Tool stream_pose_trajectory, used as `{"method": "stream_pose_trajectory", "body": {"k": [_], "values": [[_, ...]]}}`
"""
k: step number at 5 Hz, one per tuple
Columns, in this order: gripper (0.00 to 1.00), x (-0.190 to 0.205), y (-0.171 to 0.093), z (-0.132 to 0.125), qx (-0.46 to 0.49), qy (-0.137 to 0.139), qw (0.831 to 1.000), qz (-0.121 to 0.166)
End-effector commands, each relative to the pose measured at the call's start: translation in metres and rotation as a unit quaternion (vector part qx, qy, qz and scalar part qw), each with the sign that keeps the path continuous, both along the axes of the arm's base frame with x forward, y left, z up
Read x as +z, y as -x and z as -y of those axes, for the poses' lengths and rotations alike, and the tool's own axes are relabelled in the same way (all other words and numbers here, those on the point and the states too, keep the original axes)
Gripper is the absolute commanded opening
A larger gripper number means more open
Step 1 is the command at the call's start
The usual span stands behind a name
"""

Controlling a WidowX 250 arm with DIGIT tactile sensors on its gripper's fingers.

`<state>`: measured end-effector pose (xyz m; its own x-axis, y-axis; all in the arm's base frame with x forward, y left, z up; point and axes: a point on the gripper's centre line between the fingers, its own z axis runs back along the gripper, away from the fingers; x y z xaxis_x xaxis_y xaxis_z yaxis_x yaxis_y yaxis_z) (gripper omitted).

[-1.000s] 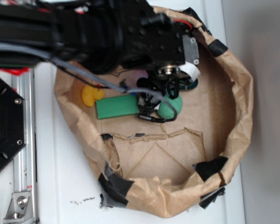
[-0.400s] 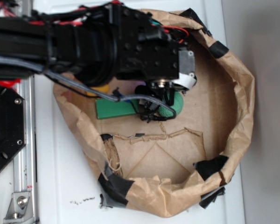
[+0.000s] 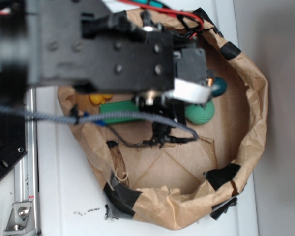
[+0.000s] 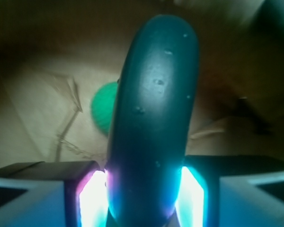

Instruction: Grab the plastic pickle.

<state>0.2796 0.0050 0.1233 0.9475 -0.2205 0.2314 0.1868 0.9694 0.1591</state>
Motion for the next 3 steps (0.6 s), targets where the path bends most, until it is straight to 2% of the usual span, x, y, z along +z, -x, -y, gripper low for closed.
{"method": "stream_pose_trajectory", "body": {"k": [1, 2, 3], "values": [[0.0, 0.053, 0.027, 0.012, 0.114, 0.051, 0.992, -0.006], [0.0, 0.042, 0.038, 0.014, 0.125, 0.044, 0.991, -0.014], [0.0, 0.031, 0.046, 0.012, 0.132, 0.055, 0.989, -0.02]]}}
